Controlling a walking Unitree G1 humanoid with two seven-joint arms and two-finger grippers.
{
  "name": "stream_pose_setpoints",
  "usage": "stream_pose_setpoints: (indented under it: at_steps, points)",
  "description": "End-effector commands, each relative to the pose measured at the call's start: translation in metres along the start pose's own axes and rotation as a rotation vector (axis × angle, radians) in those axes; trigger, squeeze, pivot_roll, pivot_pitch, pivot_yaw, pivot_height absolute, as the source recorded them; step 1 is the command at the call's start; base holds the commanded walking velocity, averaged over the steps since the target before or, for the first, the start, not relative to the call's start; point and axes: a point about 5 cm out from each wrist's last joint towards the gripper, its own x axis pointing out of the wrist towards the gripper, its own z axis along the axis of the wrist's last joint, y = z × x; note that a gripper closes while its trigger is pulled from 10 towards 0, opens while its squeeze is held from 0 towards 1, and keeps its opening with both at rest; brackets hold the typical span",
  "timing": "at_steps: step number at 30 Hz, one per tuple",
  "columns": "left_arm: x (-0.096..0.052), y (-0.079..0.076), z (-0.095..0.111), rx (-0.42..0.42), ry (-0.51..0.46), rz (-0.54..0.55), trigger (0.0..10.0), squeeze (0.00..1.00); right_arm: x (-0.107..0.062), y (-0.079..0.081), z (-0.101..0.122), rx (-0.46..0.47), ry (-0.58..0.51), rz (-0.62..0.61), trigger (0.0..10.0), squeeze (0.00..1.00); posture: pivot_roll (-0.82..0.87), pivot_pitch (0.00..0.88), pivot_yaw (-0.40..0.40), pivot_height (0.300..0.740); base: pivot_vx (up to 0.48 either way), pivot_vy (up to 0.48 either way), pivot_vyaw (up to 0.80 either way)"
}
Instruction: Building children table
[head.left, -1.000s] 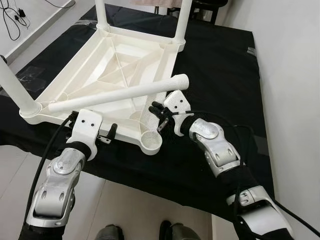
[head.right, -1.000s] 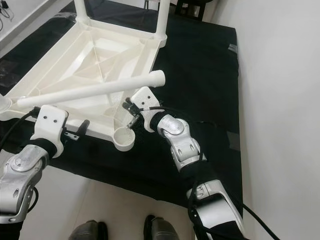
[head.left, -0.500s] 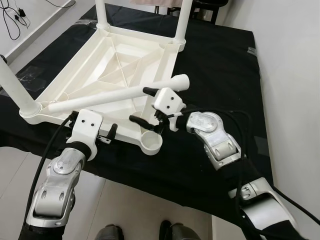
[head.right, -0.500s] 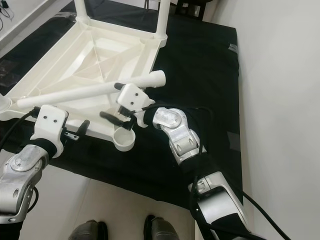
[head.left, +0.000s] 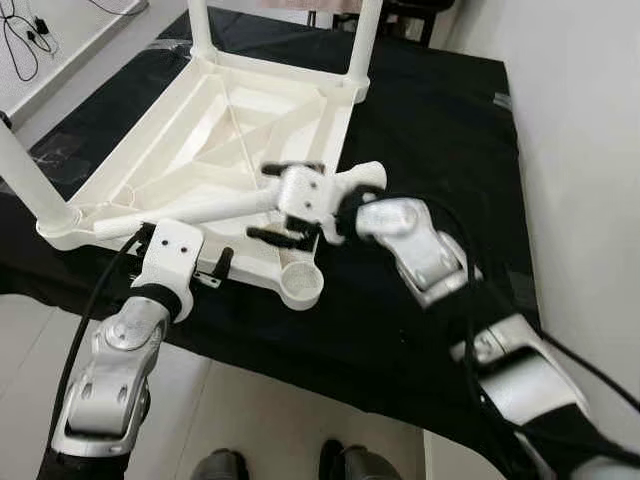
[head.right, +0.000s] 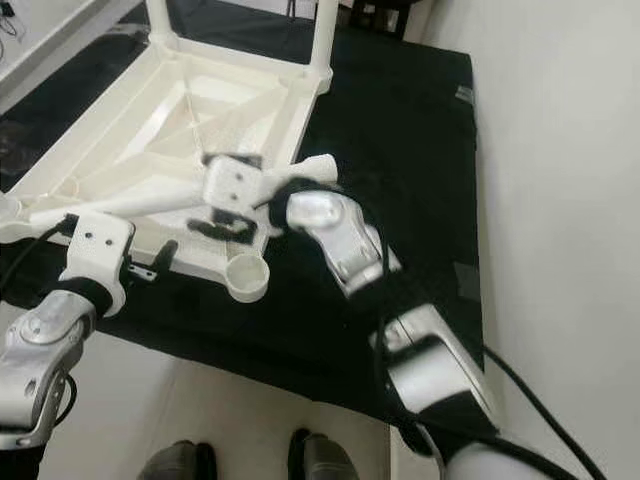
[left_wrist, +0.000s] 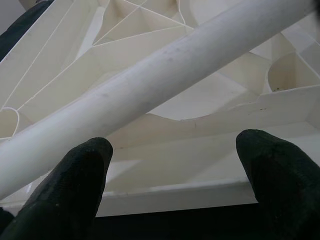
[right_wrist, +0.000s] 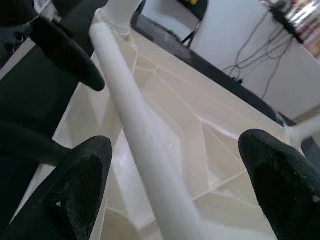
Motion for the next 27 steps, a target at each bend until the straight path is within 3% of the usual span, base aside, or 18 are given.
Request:
stream_pose_setpoints:
  at_steps: [1, 7, 12, 17, 21, 27]
  points:
    - [-0.003, -0.001, -0.028, 0.01, 0.149, 0.005, 10.0, 0.0, 0.004, 0.007, -0.009, -0.046, 0.098, 0.066, 10.0, 0.0, 0.11, 0.229, -0.112, 0.74, 0.0, 0.0, 0.0]
    - [-0.004, -0.002, -0.028, 0.009, 0.15, 0.005, 10.0, 0.0, 0.017, 0.003, -0.005, -0.13, 0.219, 0.161, 10.0, 0.0, 0.11, 0.229, -0.121, 0.74, 0.0, 0.0, 0.0]
    - [-0.004, -0.004, -0.027, 0.006, 0.148, 0.002, 10.0, 0.0, 0.032, 0.0, 0.008, -0.124, 0.233, 0.171, 10.0, 0.0, 0.12, 0.231, -0.13, 0.74, 0.0, 0.0, 0.0]
    - [-0.004, -0.005, -0.027, 0.002, 0.148, 0.006, 10.0, 0.0, 0.05, -0.003, 0.021, -0.072, 0.228, 0.136, 10.0, 0.0, 0.12, 0.232, -0.135, 0.74, 0.0, 0.0, 0.0]
    - [-0.004, -0.005, -0.027, 0.001, 0.148, 0.009, 10.0, 0.0, 0.053, -0.003, 0.022, -0.075, 0.231, 0.134, 10.0, 0.0, 0.12, 0.232, -0.135, 0.74, 0.0, 0.0, 0.0]
    - [-0.004, -0.008, -0.021, -0.009, 0.111, 0.007, 10.0, 0.0, 0.049, -0.012, 0.024, 0.048, 0.115, 0.076, 10.0, 0.0, 0.12, 0.229, -0.146, 0.74, 0.0, 0.0, 0.0]
